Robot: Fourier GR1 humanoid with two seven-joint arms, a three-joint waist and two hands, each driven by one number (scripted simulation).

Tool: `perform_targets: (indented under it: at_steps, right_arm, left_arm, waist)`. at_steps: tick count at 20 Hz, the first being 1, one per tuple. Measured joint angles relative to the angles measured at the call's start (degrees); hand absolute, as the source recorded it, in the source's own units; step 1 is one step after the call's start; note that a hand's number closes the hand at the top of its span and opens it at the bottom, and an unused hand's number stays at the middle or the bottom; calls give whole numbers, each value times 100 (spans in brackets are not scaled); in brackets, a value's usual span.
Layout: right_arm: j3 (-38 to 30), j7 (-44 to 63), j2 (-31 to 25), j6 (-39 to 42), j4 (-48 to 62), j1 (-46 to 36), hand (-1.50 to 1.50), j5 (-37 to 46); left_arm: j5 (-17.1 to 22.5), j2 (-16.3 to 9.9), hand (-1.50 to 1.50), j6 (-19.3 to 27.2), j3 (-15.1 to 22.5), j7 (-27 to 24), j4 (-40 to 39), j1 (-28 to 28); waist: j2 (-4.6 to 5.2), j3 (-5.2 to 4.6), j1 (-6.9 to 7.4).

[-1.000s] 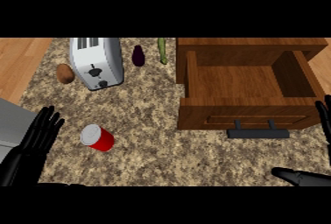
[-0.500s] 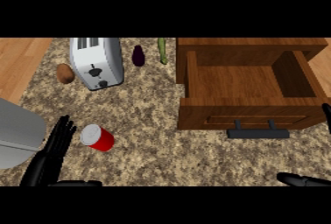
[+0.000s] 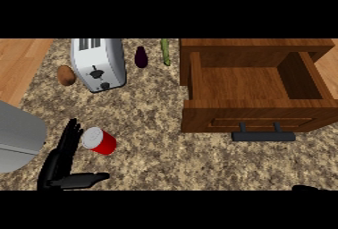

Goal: Pick up the can, place it into the drawer and close the drawer

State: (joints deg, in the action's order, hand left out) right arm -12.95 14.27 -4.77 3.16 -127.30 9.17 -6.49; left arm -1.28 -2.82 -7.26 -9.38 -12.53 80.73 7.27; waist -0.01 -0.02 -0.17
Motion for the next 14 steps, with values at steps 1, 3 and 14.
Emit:
perform_targets:
  at_steps: [1,3,14]
  right_arm:
    - [-58,2,-17,26,5,-6,-150,-41]
    - [-141,-55,-13,84,17,29,-150,-103]
    - [-309,31,3,298,-76,72,-150,-151]
  left_arm:
    - [59,-75,-150,-67,-71,-52,-124,-41]
    - [-29,-14,-150,60,-8,-171,-375,-151]
    - [13,-223,-150,221,-335,-1109,-2364,-1061]
  waist:
    - [0,0,1]
    - [0,1,0]
    - [2,1,-8]
